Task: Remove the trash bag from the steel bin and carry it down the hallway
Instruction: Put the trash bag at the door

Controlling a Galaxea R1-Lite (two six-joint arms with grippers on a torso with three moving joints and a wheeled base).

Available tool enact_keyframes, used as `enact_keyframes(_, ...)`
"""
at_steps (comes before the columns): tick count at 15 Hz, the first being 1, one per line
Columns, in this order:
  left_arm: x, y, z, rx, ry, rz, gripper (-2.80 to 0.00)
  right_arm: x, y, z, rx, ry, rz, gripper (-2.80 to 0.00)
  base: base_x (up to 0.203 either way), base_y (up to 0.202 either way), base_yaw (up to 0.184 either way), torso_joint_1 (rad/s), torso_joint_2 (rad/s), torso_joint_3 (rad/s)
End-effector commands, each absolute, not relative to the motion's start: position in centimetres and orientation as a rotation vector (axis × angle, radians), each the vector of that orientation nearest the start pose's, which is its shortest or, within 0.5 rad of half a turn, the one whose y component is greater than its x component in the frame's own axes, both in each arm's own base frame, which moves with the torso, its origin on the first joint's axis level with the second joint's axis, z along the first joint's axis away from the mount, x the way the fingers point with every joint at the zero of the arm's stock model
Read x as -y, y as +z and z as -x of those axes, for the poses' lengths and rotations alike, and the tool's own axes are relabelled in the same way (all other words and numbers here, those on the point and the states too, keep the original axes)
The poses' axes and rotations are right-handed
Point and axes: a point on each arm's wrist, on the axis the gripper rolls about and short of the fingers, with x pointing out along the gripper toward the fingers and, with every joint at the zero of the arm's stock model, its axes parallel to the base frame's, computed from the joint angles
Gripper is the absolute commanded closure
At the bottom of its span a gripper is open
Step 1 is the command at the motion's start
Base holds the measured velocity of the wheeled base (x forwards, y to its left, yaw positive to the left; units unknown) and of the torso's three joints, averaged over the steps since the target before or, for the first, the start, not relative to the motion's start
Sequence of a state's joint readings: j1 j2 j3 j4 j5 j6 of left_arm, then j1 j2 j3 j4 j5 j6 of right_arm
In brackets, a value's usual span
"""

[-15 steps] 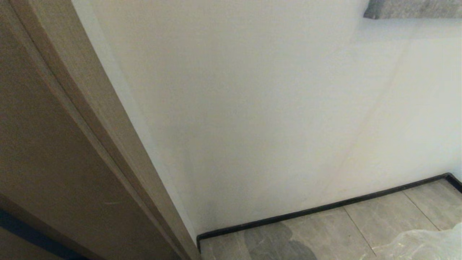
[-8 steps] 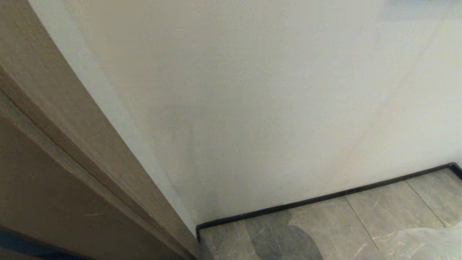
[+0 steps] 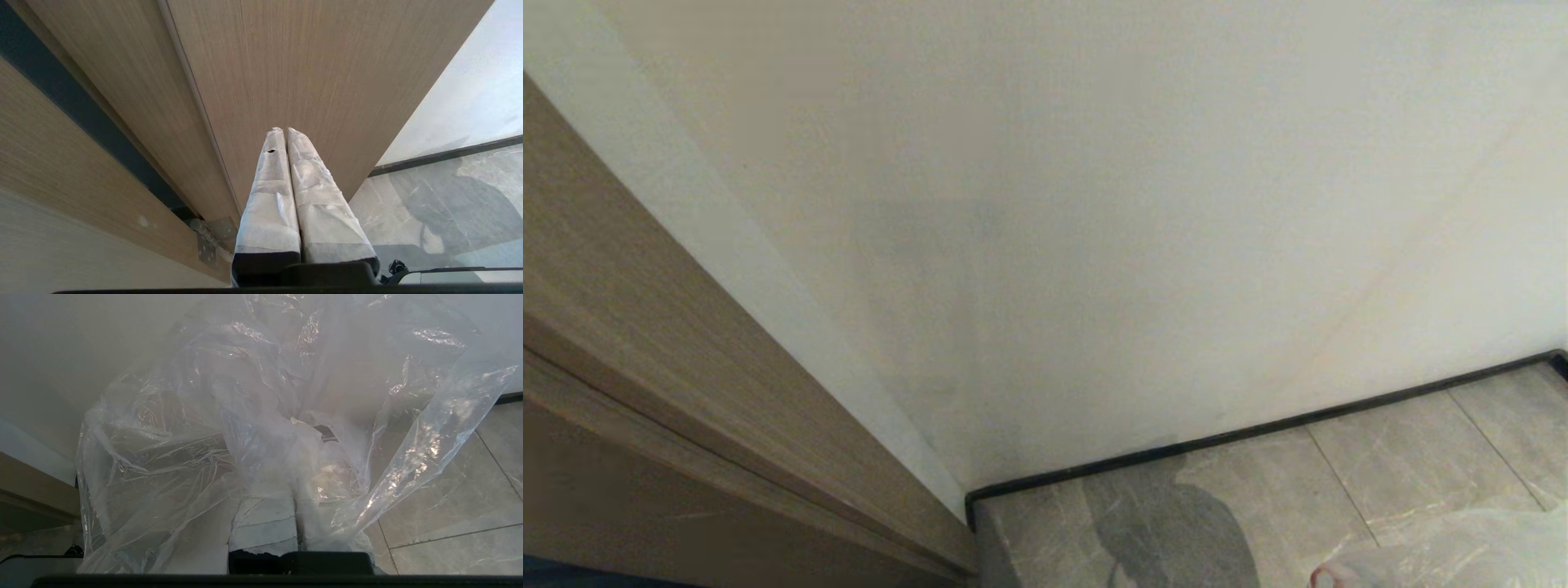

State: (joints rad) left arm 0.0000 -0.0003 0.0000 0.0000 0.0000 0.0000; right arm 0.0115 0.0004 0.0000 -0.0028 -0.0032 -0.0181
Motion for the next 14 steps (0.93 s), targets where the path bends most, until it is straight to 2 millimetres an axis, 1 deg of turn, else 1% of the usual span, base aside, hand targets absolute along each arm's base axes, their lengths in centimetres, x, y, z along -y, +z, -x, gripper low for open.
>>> enact_keyframes(1, 0.0, 7.5, 2.3, 0.000, 0.000, 0.000, 0.00, 0.0, 7.5, 2.3, 0.002, 0.009, 0.018, 0.00, 0.000, 0.000, 0.000, 0.000, 0.00, 0.000)
enact_keyframes(10, 0.0, 7.5, 2.3, 0.000, 0.000, 0.000, 0.00, 0.0, 7.6, 2.3, 0.010, 0.010, 0.028, 0.00, 0.000, 0.000, 0.000, 0.000, 0.00, 0.000)
enact_keyframes(11, 0.0, 7.5, 2.3, 0.000, 0.000, 0.000, 0.00, 0.0, 8.1, 2.4, 0.025, 0.019, 0.030, 0.00, 0.000, 0.000, 0.000, 0.000, 0.00, 0.000)
enact_keyframes(12, 0.0, 7.5, 2.3, 0.001, 0.000, 0.000, 0.00, 0.0, 9.7, 2.8, 0.055, 0.035, 0.025, 0.00, 0.000, 0.000, 0.000, 0.000, 0.00, 0.000)
enact_keyframes(13, 0.0, 7.5, 2.3, 0.000, 0.000, 0.000, 0.00, 0.0, 11.1, 3.1, 0.046, 0.050, 0.023, 0.00, 0.000, 0.000, 0.000, 0.000, 0.00, 0.000)
enact_keyframes(14, 0.0, 7.5, 2.3, 0.000, 0.000, 0.000, 0.00, -0.1, 13.1, 3.0, 0.007, 0.060, 0.020, 0.00, 0.000, 0.000, 0.000, 0.000, 0.00, 0.000)
